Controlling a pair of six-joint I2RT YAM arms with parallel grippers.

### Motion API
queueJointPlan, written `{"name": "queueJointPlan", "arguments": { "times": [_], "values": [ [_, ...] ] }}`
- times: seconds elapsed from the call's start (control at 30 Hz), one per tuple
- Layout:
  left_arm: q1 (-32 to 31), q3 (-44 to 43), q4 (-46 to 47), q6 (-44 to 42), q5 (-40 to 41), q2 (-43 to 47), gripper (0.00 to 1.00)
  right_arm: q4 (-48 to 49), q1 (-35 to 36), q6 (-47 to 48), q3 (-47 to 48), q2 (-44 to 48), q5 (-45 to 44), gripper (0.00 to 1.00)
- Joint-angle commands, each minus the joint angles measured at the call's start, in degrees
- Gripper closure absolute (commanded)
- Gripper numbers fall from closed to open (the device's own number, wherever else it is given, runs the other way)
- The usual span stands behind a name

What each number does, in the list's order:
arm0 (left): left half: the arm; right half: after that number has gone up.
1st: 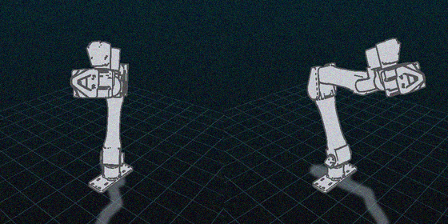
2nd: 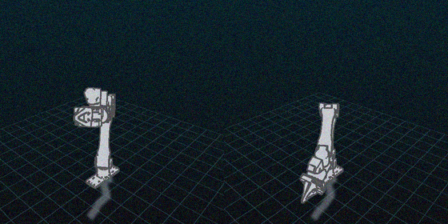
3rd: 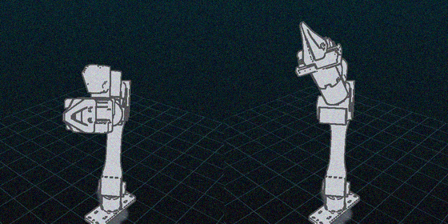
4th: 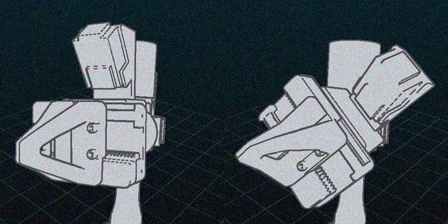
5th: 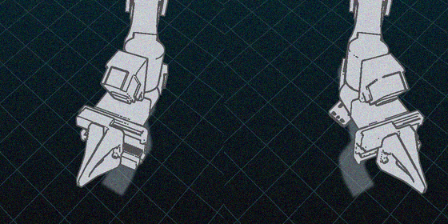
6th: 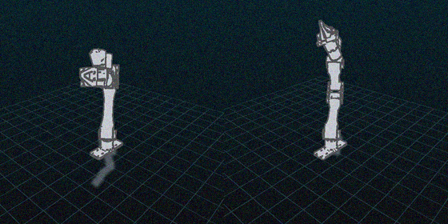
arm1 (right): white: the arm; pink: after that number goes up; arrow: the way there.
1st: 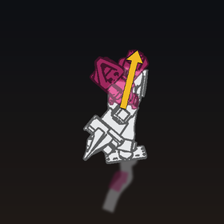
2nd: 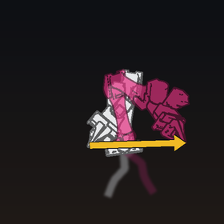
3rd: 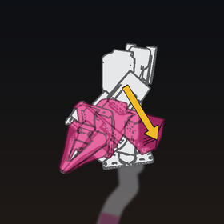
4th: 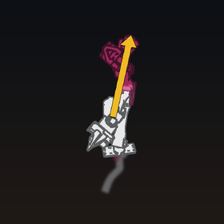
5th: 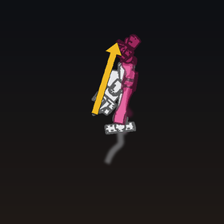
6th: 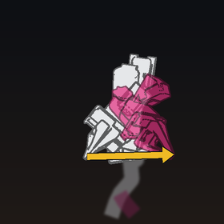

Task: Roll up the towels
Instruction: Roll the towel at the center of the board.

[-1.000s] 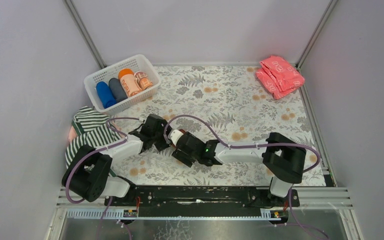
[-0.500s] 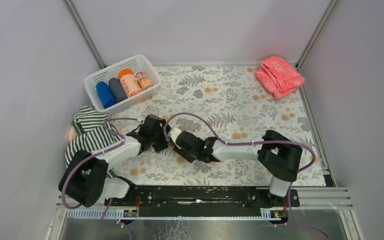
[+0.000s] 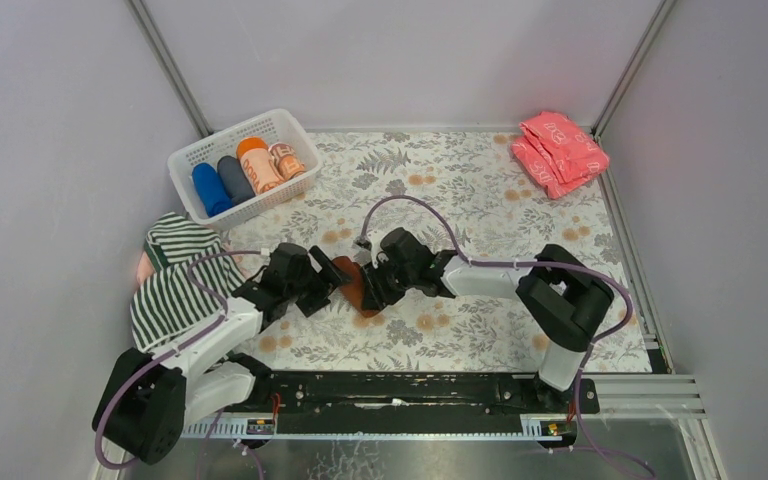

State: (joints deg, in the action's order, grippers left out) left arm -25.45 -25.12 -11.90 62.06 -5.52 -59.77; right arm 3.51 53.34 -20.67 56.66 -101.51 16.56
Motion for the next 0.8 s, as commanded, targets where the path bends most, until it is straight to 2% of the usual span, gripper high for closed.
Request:
{"name": "queueJointPlan", "arguments": {
  "times": [0.0, 0.2, 0.47, 0.77],
  "values": [
    [-0.24, 2.02, 5.59, 2.25, -3.24, -1.27, 0.19, 5.30, -1.70, -8.18, -3.24, -2.80, 12.16, 0.67],
    [-0.73, 1.98, 11.02, 2.62, -4.55, -5.90, 0.23, 13.70, -4.97, -15.64, -6.66, -5.60, 18.06, 0.68],
    [-1.82, 2.24, 15.80, 2.89, -5.02, -10.42, 0.29, 30.14, -8.41, -28.39, -12.21, -10.17, 25.54, 0.71],
    [-2.45, 1.43, 16.55, 1.43, -4.04, -14.01, 0.31, 39.30, -10.81, -35.21, -14.81, -14.88, 28.88, 0.72]
  ]
}}
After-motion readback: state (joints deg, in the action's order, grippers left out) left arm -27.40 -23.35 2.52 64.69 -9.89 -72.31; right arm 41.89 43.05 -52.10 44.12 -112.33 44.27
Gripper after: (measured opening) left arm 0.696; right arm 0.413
